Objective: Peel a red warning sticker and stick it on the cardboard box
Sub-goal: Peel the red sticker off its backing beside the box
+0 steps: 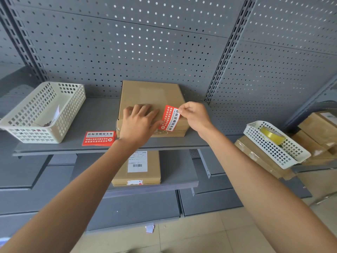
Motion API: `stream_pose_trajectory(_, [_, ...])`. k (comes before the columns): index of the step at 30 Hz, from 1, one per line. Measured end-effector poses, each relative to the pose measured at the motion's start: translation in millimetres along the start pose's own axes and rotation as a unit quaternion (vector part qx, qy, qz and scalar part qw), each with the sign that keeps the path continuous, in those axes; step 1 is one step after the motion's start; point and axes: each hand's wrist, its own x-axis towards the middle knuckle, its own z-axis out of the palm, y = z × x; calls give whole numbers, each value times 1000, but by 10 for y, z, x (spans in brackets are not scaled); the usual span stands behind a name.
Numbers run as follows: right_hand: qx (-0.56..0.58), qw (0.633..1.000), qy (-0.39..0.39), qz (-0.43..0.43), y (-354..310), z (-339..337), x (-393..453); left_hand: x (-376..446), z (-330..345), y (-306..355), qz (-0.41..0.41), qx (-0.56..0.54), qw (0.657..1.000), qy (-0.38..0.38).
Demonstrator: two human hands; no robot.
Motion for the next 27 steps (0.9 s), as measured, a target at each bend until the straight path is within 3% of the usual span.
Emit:
stream_pose_trajectory(19, [58, 997, -3, -47, 84, -42, -191, -41, -134, -58, 39, 21, 998, -43])
stream_pose_trajectory(27, [119, 988, 64, -68, 26, -242, -274, -26, -144, -73, 46, 21, 998, -30])
